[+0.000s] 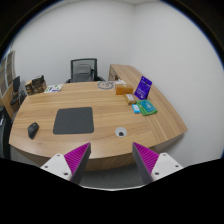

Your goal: Arrange mouse

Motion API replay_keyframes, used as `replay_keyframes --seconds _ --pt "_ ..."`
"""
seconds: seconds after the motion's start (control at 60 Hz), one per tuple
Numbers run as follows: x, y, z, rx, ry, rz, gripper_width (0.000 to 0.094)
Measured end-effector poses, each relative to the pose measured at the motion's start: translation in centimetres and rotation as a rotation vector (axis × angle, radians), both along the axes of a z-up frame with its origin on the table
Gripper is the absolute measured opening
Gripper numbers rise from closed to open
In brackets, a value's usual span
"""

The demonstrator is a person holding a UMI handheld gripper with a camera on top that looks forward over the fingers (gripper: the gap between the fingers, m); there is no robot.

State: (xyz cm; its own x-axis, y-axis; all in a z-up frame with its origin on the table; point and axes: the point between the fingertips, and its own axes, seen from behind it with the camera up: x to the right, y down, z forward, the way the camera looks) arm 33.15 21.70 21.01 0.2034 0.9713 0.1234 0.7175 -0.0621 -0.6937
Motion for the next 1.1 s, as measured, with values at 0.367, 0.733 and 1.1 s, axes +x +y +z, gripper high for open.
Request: replay_keyframes --seconds 0.367,0.733,1.1 --pt "-0.1 -1.2 -1.0 0.001 -0.013 0.025 0.0860" --pt "-0.6 -11.6 -1.7 -0.070 -0.024 0.082 0.0861" --pt "-0.6 -22.7 -2.8 -0.106 -0.026 0.171 0.0862"
